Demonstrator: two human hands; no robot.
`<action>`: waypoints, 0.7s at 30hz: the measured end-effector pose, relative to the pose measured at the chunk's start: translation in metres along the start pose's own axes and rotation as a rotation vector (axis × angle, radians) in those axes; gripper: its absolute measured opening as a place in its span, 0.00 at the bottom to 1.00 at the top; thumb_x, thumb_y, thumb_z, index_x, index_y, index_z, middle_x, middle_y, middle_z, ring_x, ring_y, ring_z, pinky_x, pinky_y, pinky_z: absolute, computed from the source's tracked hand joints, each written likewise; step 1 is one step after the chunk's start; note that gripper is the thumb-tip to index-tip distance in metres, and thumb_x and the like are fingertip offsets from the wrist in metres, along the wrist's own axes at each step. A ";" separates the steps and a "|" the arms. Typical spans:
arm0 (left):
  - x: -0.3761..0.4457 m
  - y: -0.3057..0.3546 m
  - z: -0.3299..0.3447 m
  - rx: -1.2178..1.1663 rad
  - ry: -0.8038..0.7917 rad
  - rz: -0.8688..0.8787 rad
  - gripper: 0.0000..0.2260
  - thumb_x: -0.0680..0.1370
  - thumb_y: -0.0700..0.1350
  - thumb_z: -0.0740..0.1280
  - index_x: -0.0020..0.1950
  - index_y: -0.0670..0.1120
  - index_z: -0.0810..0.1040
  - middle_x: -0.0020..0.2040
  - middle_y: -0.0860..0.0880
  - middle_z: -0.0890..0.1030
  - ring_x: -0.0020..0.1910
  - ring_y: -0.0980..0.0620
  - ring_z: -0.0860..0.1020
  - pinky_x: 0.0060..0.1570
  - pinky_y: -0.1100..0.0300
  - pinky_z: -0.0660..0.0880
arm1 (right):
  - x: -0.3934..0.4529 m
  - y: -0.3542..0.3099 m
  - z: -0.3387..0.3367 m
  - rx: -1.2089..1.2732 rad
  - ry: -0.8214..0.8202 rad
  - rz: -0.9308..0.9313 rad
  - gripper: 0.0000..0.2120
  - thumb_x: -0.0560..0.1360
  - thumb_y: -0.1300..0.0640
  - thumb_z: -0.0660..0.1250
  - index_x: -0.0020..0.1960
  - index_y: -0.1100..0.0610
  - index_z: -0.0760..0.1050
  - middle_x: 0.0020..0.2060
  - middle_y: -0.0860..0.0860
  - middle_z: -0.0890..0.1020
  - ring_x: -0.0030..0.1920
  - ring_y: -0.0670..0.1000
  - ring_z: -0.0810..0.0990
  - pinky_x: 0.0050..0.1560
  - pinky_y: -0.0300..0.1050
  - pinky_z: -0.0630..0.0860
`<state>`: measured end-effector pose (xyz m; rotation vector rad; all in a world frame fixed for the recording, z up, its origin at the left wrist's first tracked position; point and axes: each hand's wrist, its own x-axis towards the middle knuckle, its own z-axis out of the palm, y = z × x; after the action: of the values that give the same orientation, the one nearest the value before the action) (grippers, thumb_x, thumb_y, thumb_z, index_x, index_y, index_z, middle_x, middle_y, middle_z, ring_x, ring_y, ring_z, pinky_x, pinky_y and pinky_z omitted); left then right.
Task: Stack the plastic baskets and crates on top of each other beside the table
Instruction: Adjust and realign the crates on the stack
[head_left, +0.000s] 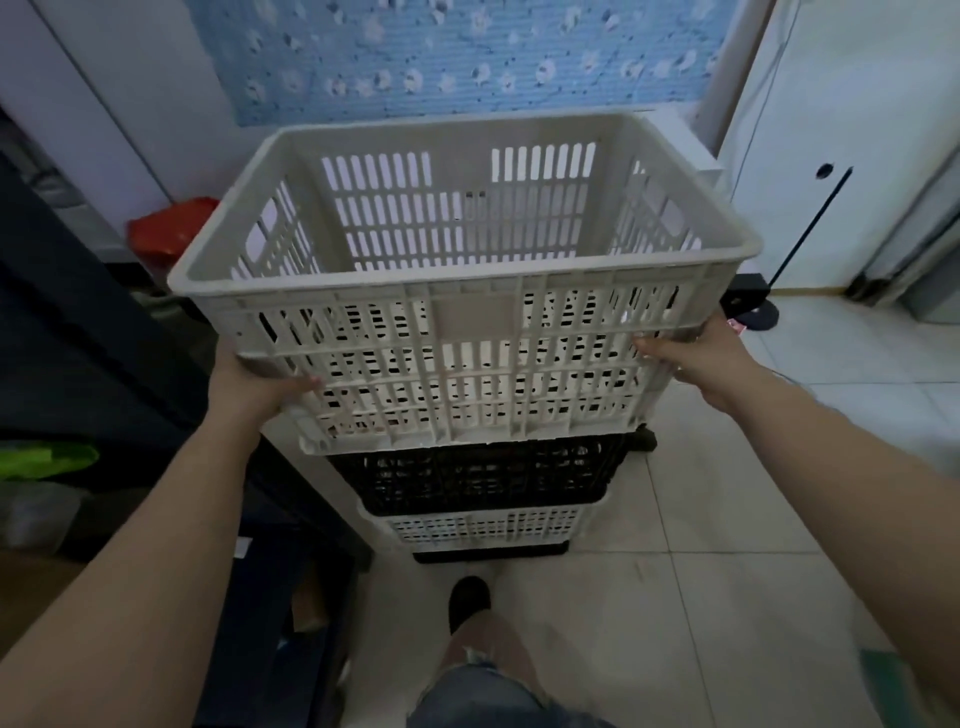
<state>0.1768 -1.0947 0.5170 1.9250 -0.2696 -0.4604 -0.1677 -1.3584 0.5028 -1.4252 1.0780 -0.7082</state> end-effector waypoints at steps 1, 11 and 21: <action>-0.001 0.001 0.002 0.001 0.007 -0.002 0.45 0.59 0.36 0.81 0.72 0.50 0.63 0.71 0.48 0.72 0.69 0.44 0.71 0.65 0.42 0.71 | 0.001 0.000 -0.001 -0.003 -0.001 0.002 0.36 0.68 0.64 0.75 0.71 0.56 0.61 0.62 0.52 0.76 0.59 0.51 0.75 0.45 0.41 0.72; -0.019 -0.025 0.025 -0.118 0.148 -0.052 0.35 0.69 0.39 0.75 0.72 0.48 0.62 0.71 0.45 0.69 0.69 0.45 0.70 0.68 0.49 0.69 | -0.005 0.027 -0.003 -0.134 0.015 0.034 0.36 0.68 0.63 0.75 0.69 0.58 0.59 0.55 0.49 0.73 0.57 0.51 0.72 0.57 0.44 0.70; -0.014 -0.029 0.035 -0.181 0.203 -0.085 0.28 0.72 0.36 0.71 0.69 0.45 0.66 0.68 0.43 0.72 0.66 0.44 0.73 0.65 0.47 0.71 | 0.007 0.049 -0.009 -0.262 -0.028 -0.133 0.36 0.68 0.55 0.76 0.69 0.55 0.61 0.55 0.46 0.74 0.55 0.48 0.73 0.55 0.48 0.74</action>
<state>0.1482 -1.1071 0.4817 1.7934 -0.0136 -0.3303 -0.1835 -1.3644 0.4554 -1.7384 1.0910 -0.6562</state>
